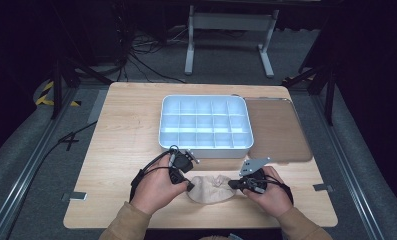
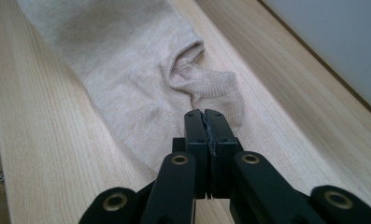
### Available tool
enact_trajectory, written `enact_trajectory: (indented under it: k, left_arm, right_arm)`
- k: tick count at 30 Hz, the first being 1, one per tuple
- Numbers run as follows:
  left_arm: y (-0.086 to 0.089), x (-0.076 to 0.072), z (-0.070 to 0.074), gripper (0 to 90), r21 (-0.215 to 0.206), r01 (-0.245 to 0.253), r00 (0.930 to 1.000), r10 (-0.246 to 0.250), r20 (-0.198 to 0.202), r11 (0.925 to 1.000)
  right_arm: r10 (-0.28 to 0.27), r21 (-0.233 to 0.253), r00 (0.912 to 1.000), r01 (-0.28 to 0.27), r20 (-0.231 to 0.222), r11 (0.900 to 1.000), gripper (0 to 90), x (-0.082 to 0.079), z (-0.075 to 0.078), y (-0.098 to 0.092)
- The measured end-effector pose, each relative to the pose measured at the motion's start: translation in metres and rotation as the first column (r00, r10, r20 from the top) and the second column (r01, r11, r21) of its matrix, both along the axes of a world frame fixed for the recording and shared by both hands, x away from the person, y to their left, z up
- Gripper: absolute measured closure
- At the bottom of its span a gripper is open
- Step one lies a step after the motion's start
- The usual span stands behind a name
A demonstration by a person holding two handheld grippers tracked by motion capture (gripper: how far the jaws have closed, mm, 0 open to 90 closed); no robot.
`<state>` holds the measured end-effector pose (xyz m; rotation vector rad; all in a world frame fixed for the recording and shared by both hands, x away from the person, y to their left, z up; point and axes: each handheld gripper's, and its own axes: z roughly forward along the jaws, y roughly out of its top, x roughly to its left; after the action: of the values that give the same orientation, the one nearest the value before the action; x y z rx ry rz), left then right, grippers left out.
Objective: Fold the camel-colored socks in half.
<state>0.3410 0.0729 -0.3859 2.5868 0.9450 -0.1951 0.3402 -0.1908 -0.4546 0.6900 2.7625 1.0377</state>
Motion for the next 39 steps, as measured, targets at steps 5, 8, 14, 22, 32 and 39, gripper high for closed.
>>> enact_trajectory:
  k: [5,8,14,22,32,39]
  left_arm:
    - [-0.001,0.002,0.001,84.8,-0.004,0.009,0.9999,-0.009,-0.005,1.0]
    - [-0.003,0.002,0.002,84.8,-0.008,0.013,0.9999,-0.013,-0.006,0.9999]
    - [-0.009,0.002,0.004,84.7,-0.019,0.033,0.9994,-0.033,0.007,0.9993]
    - [-0.019,0.005,0.005,84.7,-0.031,0.053,0.9985,-0.053,0.014,0.9981]
    - [-0.036,0.01,0.0,84.6,-0.026,0.098,0.9951,-0.098,0.011,0.9948]
    - [-0.047,0.014,-0.01,84.6,-0.007,0.105,0.9945,-0.105,0.004,0.9945]
  right_arm:
    - [0.008,-0.015,0.9998,-0.008,-0.019,1.0,89.7,0.003,-0.007,0.002]
    - [0.01,-0.012,0.9997,-0.01,-0.021,1.0,89.9,0.003,-0.008,0.002]
    - [0.035,0.015,0.9992,-0.035,-0.019,0.999,90.0,0.0,-0.011,0.01]
    - [0.056,0.038,0.9982,-0.055,-0.02,0.998,90.0,-0.008,-0.013,0.02]
    - [0.027,0.064,0.9994,-0.026,-0.022,0.998,89.9,-0.016,-0.015,0.025]
    - [0.022,0.071,0.9996,-0.021,-0.018,0.997,89.9,-0.017,-0.015,0.025]
